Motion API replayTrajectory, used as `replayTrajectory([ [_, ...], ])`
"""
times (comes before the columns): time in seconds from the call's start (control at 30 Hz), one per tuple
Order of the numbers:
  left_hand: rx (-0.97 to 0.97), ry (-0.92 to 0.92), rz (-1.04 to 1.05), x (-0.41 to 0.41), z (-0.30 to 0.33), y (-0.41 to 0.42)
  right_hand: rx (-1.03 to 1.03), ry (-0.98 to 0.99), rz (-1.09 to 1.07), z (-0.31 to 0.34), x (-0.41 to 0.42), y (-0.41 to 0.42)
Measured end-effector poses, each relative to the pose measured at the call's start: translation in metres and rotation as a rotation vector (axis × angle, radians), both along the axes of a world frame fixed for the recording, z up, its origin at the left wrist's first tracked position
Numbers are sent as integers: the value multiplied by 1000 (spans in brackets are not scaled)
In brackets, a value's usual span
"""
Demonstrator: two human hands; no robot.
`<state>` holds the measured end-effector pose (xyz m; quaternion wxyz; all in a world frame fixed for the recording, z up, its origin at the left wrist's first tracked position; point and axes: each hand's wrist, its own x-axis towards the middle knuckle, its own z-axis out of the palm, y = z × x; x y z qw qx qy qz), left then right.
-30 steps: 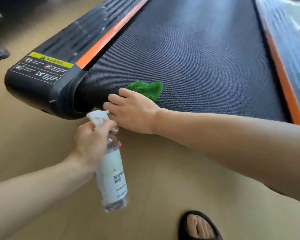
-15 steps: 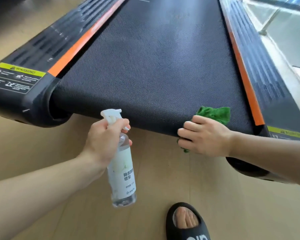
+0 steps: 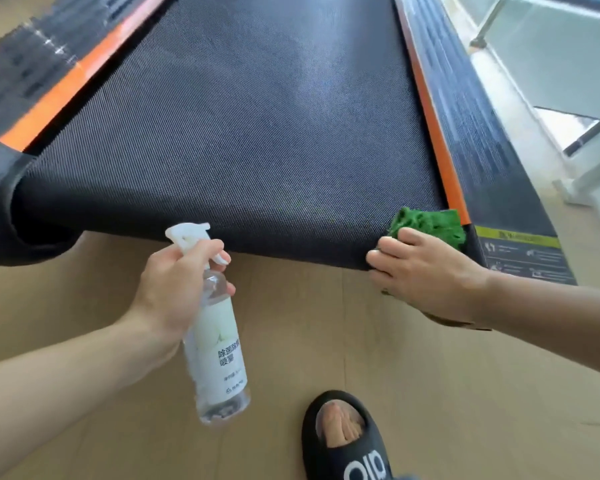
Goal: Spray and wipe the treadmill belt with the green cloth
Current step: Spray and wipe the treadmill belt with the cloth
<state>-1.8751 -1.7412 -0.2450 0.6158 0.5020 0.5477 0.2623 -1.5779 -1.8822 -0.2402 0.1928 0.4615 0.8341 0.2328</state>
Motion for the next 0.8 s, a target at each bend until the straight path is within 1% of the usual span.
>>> replayTrajectory([
  [0.07,7,-3,-26,3,0,-3,-2,24,-79,6,7,-10],
  [0.1,10,0,-29,4,2,-5,3,43,-74,7,6,-10],
  [0.17,25,1,-18,5,7,-3,7,83,22,9,1,2],
  [0.23,36,-2,21,1,11,0,3,107,173,11,-8,27],
  [0.37,50,6,89,-19,13,11,85,192,485,6,-63,106],
  [0.43,58,-4,139,-31,16,17,190,280,506,5,-106,148],
  [0.53,56,-28,235,-54,21,29,365,465,332,11,-165,206],
  [0.6,55,-42,278,-67,21,36,421,546,176,15,-175,230],
  [0.67,59,-32,311,-78,18,45,445,612,27,21,-160,240],
  [0.7,57,-25,325,-81,17,48,438,642,-110,23,-144,241],
  [0.8,55,-32,364,-88,18,56,268,703,-688,20,-106,237],
])
